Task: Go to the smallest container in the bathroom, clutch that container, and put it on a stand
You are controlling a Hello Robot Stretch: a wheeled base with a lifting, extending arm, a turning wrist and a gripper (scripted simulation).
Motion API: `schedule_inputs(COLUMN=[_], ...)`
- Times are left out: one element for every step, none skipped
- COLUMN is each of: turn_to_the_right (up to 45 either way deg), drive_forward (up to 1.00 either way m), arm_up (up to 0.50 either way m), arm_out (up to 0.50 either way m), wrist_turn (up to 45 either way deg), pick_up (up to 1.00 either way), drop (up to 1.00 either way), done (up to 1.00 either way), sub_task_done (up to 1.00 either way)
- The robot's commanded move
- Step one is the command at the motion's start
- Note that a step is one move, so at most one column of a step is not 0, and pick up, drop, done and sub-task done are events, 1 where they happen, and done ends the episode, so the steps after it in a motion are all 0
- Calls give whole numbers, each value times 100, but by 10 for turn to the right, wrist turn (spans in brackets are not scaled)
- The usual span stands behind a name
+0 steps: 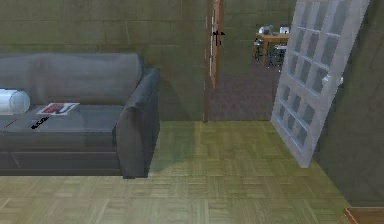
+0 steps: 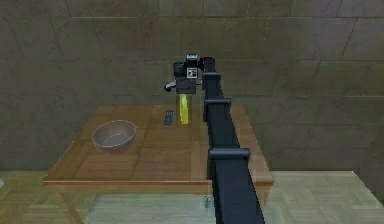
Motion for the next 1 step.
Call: schedule_inputs(turn_to_the_right=[0], drive_forward=[0], arm_up=[-32], arm_out=[0], wrist_turn=[0], pick_up=[0], drop=[0], done=[0], sub_task_done=[0])
